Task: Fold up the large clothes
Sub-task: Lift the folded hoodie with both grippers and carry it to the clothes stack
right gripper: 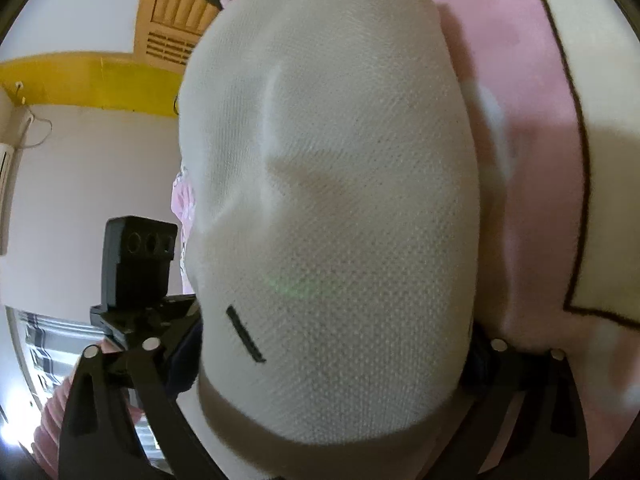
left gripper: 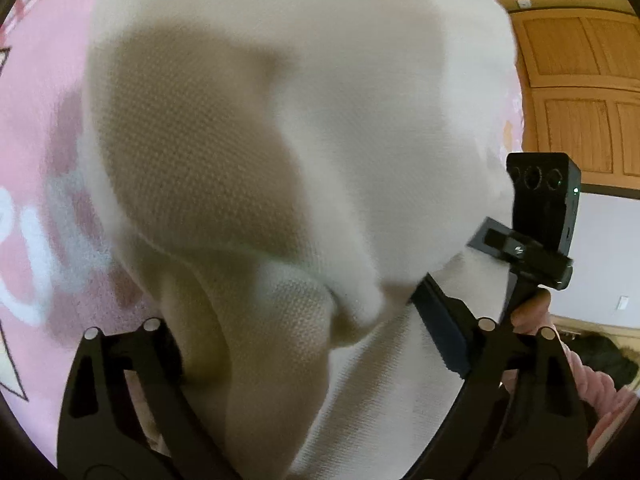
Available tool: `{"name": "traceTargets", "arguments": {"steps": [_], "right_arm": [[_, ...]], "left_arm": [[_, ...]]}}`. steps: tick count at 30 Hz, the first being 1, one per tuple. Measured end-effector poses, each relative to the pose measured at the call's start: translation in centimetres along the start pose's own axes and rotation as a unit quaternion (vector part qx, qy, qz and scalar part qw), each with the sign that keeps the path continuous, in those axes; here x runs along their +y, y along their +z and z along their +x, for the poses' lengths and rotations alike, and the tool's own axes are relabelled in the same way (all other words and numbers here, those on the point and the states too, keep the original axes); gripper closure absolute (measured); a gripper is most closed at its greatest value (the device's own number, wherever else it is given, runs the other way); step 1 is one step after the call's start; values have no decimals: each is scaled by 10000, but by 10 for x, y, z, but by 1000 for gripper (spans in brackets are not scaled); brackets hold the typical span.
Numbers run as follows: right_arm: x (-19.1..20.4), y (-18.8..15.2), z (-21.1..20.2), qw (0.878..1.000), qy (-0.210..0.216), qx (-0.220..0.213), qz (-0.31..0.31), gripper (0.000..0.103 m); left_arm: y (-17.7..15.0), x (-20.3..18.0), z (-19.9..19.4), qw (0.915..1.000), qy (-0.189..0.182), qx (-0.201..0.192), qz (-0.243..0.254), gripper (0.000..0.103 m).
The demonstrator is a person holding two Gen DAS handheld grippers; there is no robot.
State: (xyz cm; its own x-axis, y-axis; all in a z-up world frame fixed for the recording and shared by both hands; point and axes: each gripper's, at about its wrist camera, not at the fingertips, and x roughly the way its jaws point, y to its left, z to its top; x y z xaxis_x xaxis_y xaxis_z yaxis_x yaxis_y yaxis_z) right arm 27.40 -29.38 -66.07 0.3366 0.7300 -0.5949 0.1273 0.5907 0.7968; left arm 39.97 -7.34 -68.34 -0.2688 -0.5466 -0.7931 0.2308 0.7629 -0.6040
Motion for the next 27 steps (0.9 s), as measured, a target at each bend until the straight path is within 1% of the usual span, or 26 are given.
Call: {"name": "traceTargets", "arguments": {"steps": [1, 3, 4, 6, 9, 11, 13, 15, 17, 20, 21, 22, 24, 27], "right_arm": [[1, -1, -2, 10000, 28, -6, -30, 16], [3, -6, -9, 9998, 138, -31, -102, 24], [4, -10, -12, 9997, 182, -38, -155, 26], [5, -15, -16, 9995, 200, -42, -238, 30], [25, -27, -28, 9977, 133, -104, -657, 33], [39, -36, -39, 9950, 46, -160, -983, 34], [47, -41, -45, 9940, 102, -181, -1070, 35], [51, -48, -55, 9933, 190, -165, -1126, 37], [56, -56, -67, 9920, 249, -158, -1227, 37], [72, -65, -76, 9896, 300, -177, -1394, 37], [79, -68, -81, 9884, 336, -177, -1472, 37], [83, -69, -90, 9872, 350, -190, -1543, 37], [107, -79, -97, 9826, 366, -194, -1811, 37], [148, -92, -101, 9743, 447, -164, -2203, 37]], "left_arm": [[-1, -3, -3, 10000, -34, -63, -13, 13], [2, -16, -4, 9999, -54, -148, -56, 13], [5, -23, -6, 9998, -56, -189, -39, 13], [2, -24, -11, 9997, -82, -243, -16, 13], [-4, -24, -23, 9987, -289, -397, -103, 13], [-14, -31, -24, 9984, -387, -410, -4, 15], [-23, -37, -28, 9976, -526, -449, -5, 15], [-32, -39, -27, 9958, -795, -457, -85, 15], [-40, -41, -30, 9940, -952, -543, -70, 15], [-59, -52, -40, 9910, -1091, -779, 26, 15], [-70, -56, -47, 9892, -1164, -892, 61, 15], [-78, -54, -55, 9874, -1231, -992, 77, 15], [-96, -55, -74, 9844, -1288, -1193, 100, 15], [-134, -57, -117, 9769, -1302, -1682, 186, 15]]}}
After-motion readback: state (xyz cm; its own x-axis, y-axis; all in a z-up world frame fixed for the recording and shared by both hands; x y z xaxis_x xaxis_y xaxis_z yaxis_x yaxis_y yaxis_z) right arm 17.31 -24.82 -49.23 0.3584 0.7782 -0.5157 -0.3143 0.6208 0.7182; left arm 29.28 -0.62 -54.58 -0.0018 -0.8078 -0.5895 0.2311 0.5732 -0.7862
